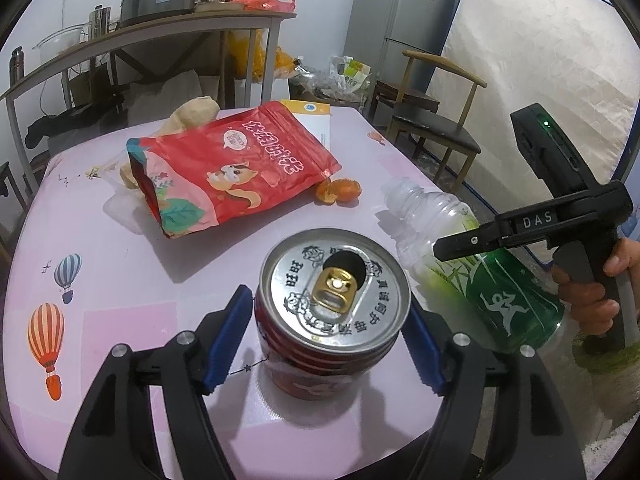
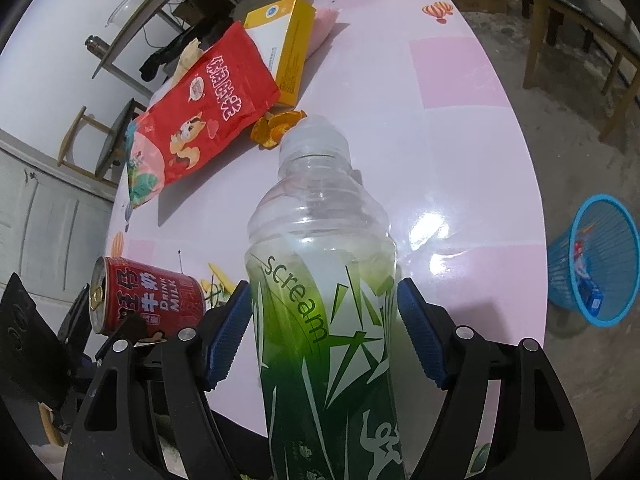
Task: Collect trash
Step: 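Lift the red can and green bottle off the table with both tools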
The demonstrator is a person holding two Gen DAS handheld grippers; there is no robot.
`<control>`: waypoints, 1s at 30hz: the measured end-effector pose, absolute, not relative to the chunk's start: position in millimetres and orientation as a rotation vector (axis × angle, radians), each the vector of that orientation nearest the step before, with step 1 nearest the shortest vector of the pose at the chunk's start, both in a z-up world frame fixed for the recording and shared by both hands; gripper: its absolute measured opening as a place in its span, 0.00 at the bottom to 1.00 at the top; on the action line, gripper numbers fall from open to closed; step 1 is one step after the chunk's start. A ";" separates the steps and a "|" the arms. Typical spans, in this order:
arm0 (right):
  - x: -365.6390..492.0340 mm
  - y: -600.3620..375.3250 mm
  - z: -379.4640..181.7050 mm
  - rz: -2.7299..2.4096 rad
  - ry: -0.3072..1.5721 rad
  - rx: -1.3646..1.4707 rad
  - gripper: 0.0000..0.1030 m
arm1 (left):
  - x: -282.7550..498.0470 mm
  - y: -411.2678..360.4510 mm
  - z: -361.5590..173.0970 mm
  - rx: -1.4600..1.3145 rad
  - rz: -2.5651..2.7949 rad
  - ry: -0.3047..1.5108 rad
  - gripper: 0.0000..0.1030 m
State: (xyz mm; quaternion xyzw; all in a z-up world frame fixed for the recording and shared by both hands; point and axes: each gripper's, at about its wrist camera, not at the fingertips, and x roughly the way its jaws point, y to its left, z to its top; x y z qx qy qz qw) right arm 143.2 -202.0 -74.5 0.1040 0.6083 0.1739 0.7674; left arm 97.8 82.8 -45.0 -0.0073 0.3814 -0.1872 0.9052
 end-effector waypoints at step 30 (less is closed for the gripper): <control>130.4 -224.5 -64.5 0.369 1.251 0.323 0.61 | 98.8 86.5 -43.7 -0.066 -0.386 0.777 0.64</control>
